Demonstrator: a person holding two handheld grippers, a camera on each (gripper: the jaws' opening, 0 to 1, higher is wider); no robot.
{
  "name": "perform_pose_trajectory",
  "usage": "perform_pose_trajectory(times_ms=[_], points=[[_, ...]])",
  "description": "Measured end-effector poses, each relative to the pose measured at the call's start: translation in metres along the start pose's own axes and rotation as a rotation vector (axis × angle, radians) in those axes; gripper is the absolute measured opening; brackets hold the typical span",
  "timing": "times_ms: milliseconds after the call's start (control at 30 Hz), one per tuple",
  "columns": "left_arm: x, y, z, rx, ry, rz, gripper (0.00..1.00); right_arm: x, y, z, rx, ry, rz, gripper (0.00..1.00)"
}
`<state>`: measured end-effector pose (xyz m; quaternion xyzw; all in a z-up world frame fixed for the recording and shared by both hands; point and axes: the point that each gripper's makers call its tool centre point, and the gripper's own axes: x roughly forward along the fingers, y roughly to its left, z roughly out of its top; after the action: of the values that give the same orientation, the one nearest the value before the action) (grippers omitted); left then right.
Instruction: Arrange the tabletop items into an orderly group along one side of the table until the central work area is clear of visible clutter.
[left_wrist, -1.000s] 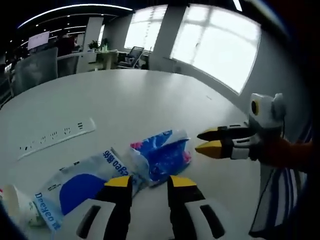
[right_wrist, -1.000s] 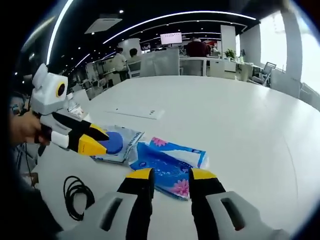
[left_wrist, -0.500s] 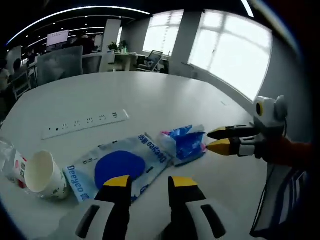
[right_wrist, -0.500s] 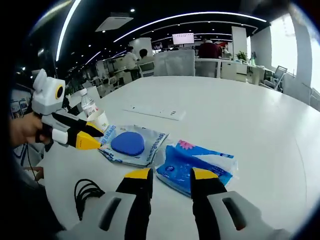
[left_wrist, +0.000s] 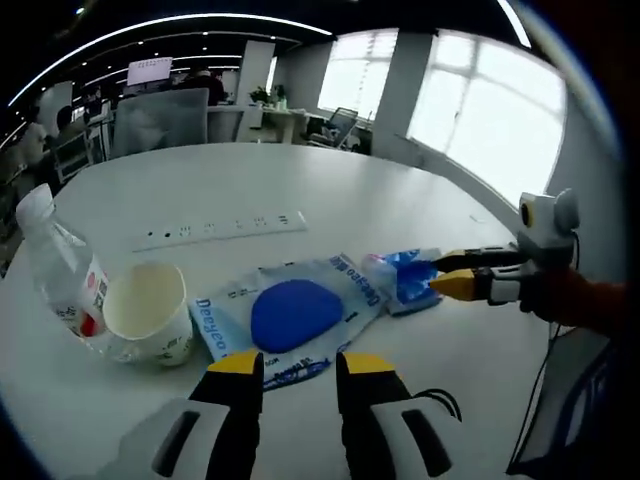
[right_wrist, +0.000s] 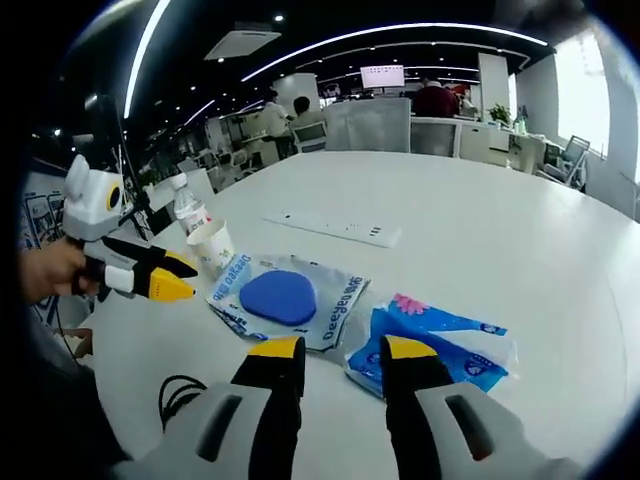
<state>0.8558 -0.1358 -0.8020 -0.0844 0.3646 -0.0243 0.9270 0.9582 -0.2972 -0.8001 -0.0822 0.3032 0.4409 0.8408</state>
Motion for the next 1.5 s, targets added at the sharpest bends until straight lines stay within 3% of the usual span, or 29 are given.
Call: perform_pose_trajectory(times_ms=[500,867,1233,1367,1500], points=[[0.003,0.036,-0.025,-0.091,0.011,0.078,0.24,0.028,0.013,-0.009,0.010,0.052,0.015,0.23],[0.018,0.044,-0.038,-0.166,0.031,0.071,0.19,0.044,0.016,-0.021,-0.002,0.111,0.003,0.17],[0.031,0.050,-0.042,-0.168,0.066,0.063,0.14,0.054,0.014,-0.023,-0.015,0.145,-0.038,0.13],[0.032,0.055,-0.044,-0.137,0.071,0.078,0.05,0.054,0.011,-0.023,-0.033,0.150,-0.067,0.05],[0.035,0.058,-0.047,-0.127,0.075,0.075,0.03,0.050,0.003,-0.025,-0.030,0.160,-0.096,0.00]])
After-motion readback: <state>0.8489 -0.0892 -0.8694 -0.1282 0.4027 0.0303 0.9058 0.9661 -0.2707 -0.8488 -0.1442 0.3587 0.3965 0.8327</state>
